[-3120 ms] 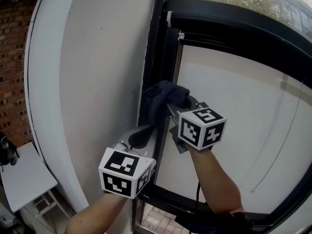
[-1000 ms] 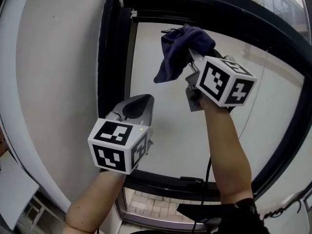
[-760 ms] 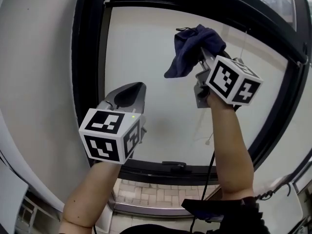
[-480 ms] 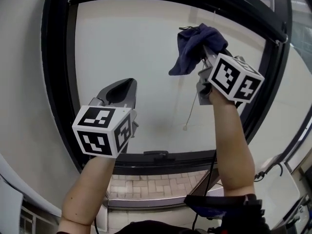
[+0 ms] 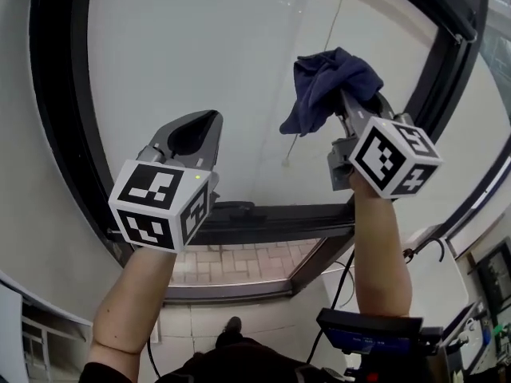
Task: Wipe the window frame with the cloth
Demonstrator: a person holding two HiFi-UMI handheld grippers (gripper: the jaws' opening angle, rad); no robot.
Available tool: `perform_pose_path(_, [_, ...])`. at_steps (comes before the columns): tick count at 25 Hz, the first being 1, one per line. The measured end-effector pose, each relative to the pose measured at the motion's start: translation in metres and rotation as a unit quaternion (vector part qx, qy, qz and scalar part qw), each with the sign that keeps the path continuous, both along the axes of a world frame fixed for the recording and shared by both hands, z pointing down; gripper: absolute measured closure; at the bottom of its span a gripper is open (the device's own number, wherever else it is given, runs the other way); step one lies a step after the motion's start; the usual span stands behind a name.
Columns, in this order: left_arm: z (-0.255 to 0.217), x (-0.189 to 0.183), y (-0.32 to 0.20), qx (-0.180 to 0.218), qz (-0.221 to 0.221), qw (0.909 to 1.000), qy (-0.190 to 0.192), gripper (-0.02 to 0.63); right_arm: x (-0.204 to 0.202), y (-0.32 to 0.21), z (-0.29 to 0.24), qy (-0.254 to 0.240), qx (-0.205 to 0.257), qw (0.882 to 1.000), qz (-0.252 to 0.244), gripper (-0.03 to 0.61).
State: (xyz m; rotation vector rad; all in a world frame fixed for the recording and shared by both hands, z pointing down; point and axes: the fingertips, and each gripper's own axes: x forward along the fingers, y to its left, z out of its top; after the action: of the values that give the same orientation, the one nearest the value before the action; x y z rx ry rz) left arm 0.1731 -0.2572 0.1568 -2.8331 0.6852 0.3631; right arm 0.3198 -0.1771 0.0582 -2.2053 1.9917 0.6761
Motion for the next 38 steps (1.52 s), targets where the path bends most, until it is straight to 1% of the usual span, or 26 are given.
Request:
perform_pose_path(3, [0.025,-0.002,-0.005,-0.008,-0.004,0.9998,-0.017,0.620,0.009,0.002,0.036,-0.015,-0.016,1.000,-0.002,0.528])
perform_pose_path(6, [0.049,-0.007,-0.011,-0.009,-0.014,0.9996,-0.022,0.620,0.021,0.009,0.069,-0.025,-0.026,0.999,0.013,0.528])
perform_pose_path(7, [0.059,-0.009,-0.013,-0.014,-0.020,0.9994,-0.025,0.620,0.023,0.012,0.079,-0.023,-0.027,0.999,0.010,0.528])
perform_pose_path(10, [0.087,-0.008,-0.013,-0.032,-0.031,0.9986,-0.028,0.620,0.020,0.022,0.105,-0.020,-0.028,0.999,-0.031,0.528])
perform_pose_path(13, [0.107,0.000,-0.003,-0.048,-0.037,0.9978,-0.027,0.620,0.018,0.027,0.132,-0.035,-0.046,0.996,-0.063,0.528])
perform_pose_path(16, [0.124,0.007,0.012,-0.056,-0.039,0.9975,-0.021,0.620,0.029,0.031,0.170,-0.054,-0.076,0.994,-0.060,0.528])
perform_pose_path(17, [0.126,0.006,0.016,-0.053,-0.044,0.9976,-0.013,0.620,0.032,0.033,0.180,-0.057,-0.084,0.993,-0.060,0.528])
perform_pose_path(19, [0.129,-0.001,0.023,-0.044,-0.059,0.9973,-0.002,0.620,0.032,0.039,0.195,-0.061,-0.094,0.991,-0.075,0.528])
perform_pose_path(21, [0.138,-0.004,0.031,-0.046,-0.066,0.9967,-0.011,0.620,0.030,0.049,0.207,-0.060,-0.097,0.989,-0.095,0.528])
perform_pose_path(23, [0.153,0.000,0.041,-0.063,-0.063,0.9957,-0.025,0.620,0.032,0.064,0.218,-0.062,-0.096,0.988,-0.102,0.528])
perform_pose_path(25, [0.168,0.006,0.054,-0.075,-0.055,0.9952,-0.032,0.620,0.036,0.077,0.231,-0.065,-0.101,0.987,-0.103,0.528])
perform_pose_path(29, [0.193,0.009,0.074,-0.072,-0.048,0.9954,-0.041,0.620,0.041,0.094,0.268,-0.072,-0.125,0.984,-0.100,0.529])
perform_pose_path(31, [0.204,0.006,0.079,-0.088,-0.055,0.9938,-0.039,0.620,0.042,0.102,0.287,-0.071,-0.141,0.983,-0.094,0.531])
perform_pose_path(34, [0.211,-0.003,0.081,-0.101,-0.076,0.9917,-0.024,0.620,0.044,0.109,0.314,-0.047,-0.162,0.983,-0.070,0.531])
perform_pose_path(37, [0.222,-0.007,0.087,-0.109,-0.081,0.9902,-0.031,0.620,0.047,0.116,0.334,-0.073,-0.176,0.979,-0.069,0.531])
perform_pose_path(38, [0.224,-0.008,0.088,-0.110,-0.083,0.9898,-0.035,0.620,0.047,0.117,0.338,-0.074,-0.180,0.978,-0.070,0.531])
